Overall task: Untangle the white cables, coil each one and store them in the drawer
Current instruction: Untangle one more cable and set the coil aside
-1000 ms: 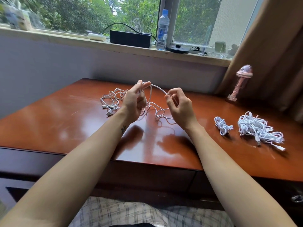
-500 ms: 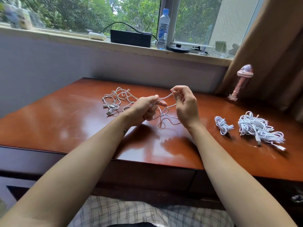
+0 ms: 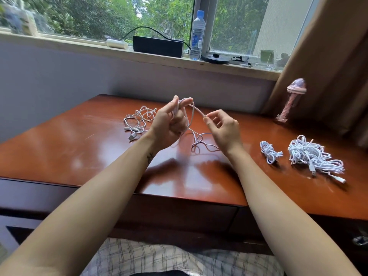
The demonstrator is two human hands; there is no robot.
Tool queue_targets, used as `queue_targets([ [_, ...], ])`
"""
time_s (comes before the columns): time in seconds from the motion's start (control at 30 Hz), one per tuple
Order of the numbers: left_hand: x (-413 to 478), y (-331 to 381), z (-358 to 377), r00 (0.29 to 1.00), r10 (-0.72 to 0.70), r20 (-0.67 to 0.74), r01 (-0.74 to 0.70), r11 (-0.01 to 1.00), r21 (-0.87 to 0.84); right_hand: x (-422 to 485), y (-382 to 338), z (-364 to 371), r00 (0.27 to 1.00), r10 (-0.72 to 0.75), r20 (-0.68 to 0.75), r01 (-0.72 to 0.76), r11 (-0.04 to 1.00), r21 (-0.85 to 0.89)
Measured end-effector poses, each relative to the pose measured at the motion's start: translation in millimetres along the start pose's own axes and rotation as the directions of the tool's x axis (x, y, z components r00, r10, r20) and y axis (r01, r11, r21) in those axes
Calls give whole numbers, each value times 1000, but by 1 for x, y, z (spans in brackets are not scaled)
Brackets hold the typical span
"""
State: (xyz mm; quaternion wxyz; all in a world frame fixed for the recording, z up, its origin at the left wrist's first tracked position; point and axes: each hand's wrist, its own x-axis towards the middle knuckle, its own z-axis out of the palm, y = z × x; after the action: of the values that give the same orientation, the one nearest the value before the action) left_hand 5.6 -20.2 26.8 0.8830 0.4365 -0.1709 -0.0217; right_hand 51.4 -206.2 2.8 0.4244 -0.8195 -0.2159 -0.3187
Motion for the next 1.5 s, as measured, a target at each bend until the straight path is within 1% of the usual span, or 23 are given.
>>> queue_targets([
  [0.07,1,1,-3,999,27,-30,-28,998,-61,-2,1,4,991,-25,132,32,998,-52],
  [0.13,2,0,-4,997,20,-68,-27,994,-104,-4,1,7,973,-51,223,69,995,-76],
  [0.27,5,-1,-5,991,-7,-132,-18,982,-187,-5,0,9,942,-102,319,157,976,-150],
  [0.37,6,-1,-6,988,14,-152,-47,976,-213,-10,-5,13,914,-181,363,249,957,-150],
  [0.5,11,-5,-7,962,88,-260,-120,987,-107,-13,-14,18,891,-277,360,348,925,-149],
  [0.57,14,-9,-8,933,151,-328,-156,988,10,-12,-17,18,870,-316,379,393,908,-145],
  [0.63,16,-14,-10,922,206,-329,-160,974,160,-12,-19,17,856,-329,399,418,894,-160],
  [0.73,11,-18,-10,916,314,-251,-191,889,416,-11,-21,16,873,-328,361,432,863,-262],
  [0.83,8,-18,-8,892,398,-215,-221,799,559,-11,-23,15,881,-372,291,459,819,-344],
  [0.9,7,-18,-8,872,438,-220,-220,751,623,-11,-21,15,880,-399,256,470,803,-366],
  [0.97,8,-17,-11,857,457,-237,-216,737,640,-11,-20,14,888,-380,260,455,808,-374],
  [1.03,10,-18,-15,859,464,-215,-213,706,675,-10,-21,14,894,-367,257,443,810,-383],
  [1.07,10,-20,-16,868,465,-174,-212,665,716,-10,-22,14,894,-372,251,444,809,-385],
  [1.1,11,-22,-16,874,470,-123,-213,597,774,-10,-23,15,891,-381,245,451,806,-383],
  [1.2,10,-29,-16,884,462,71,-246,330,911,-13,-24,16,873,-426,238,488,784,-385],
  [1.23,9,-29,-16,883,457,110,-245,249,937,-13,-24,15,869,-437,232,495,772,-400],
  [1.27,10,-29,-18,876,461,140,-252,191,949,-12,-23,15,869,-440,226,495,761,-419],
  [1.37,8,-24,-18,868,475,144,-224,118,967,-10,-21,14,882,-416,220,470,746,-471],
  [1.43,7,-22,-20,875,470,116,-194,122,973,-9,-19,13,890,-396,227,456,751,-478],
  [1.5,6,-22,-23,895,436,90,-162,130,978,-9,-19,12,883,-414,220,468,747,-472],
])
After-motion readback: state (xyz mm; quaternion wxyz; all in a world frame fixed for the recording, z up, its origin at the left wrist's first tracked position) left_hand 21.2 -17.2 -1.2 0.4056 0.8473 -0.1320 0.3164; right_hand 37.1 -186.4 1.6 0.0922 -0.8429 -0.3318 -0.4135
